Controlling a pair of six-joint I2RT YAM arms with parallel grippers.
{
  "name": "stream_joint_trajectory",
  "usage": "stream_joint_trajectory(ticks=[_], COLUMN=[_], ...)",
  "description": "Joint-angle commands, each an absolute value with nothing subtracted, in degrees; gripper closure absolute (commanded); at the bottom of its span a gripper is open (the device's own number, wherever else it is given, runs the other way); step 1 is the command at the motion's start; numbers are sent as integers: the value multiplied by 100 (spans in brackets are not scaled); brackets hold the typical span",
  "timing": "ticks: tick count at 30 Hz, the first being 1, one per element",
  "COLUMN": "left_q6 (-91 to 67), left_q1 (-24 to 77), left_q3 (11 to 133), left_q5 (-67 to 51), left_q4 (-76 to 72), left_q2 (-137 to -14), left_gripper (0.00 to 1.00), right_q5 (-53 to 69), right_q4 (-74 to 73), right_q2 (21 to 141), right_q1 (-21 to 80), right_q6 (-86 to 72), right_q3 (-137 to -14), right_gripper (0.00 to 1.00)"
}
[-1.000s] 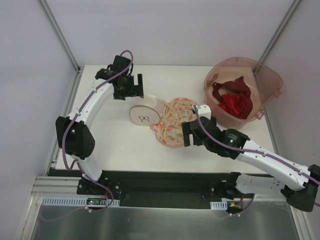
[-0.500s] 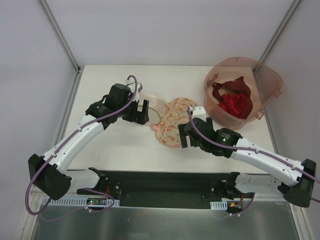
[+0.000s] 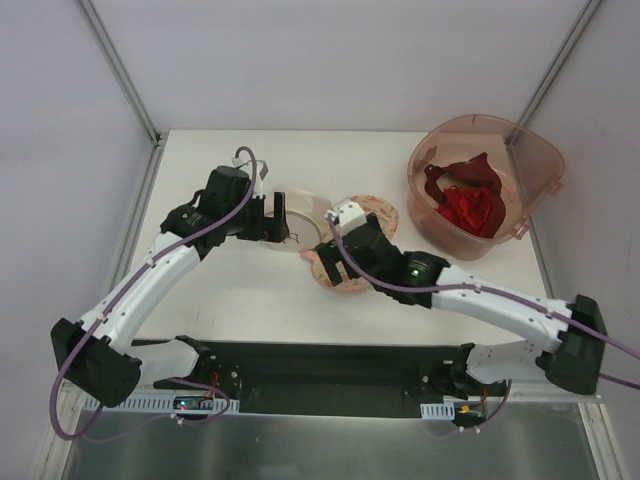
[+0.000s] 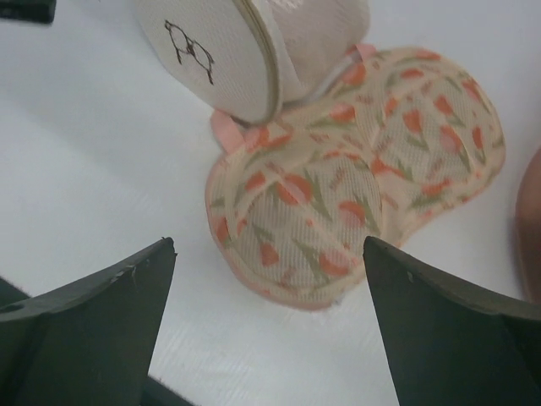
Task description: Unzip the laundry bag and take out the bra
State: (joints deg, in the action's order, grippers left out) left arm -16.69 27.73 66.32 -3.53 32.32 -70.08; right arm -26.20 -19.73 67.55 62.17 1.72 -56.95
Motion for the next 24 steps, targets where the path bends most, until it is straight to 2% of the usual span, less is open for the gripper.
stream_joint_trajectory(ticks=[1,3,5,9,11,12,14,15,17,18,24], left_q6=[-2275,-2469,-2549,-2619,-2610,-2593,-2575,-2549,-2531,-2531,-2435], left_q1=[2350,2032,1837,1784,1784,1784,1775,1775,1749,1723,1679], left_q3=[6356,6145,5863,5625,5599,5590,5581,5572,5572,5590,5590], left_q5=[-843,-1316,-1266,-1178,-1143,-1134,-1047,-1011,-889,-844,-642], left_q4=[3831,3832,3832,3850,3867,3885,3893,3920,4016,4060,4105], left_q2=[-6268,-6083,-5916,-5643,-5573,-5520,-5476,-5449,-5467,-5475,-5326], left_gripper=[1,1,1,1,1,1,1,1,1,1,1], right_q5=[-2286,-1664,-1076,-721,-441,-379,-168,-89,130,132,693], right_q4=[-810,-590,-212,-79,-44,-27,-35,-35,-70,-96,-605], right_q2=[8047,8348,8761,9552,9799,10009,10177,10273,10309,10301,9607], right_q1=[6048,5793,5380,5045,4940,4922,4922,4913,4922,4922,4878], right_q6=[1318,1240,1117,1011,976,967,897,870,765,712,212], right_q3=[-6494,-6626,-6688,-7180,-7470,-7549,-7786,-7848,-7953,-7963,-8102], right_gripper=[3,3,3,1,6,17,32,50,73,98,99])
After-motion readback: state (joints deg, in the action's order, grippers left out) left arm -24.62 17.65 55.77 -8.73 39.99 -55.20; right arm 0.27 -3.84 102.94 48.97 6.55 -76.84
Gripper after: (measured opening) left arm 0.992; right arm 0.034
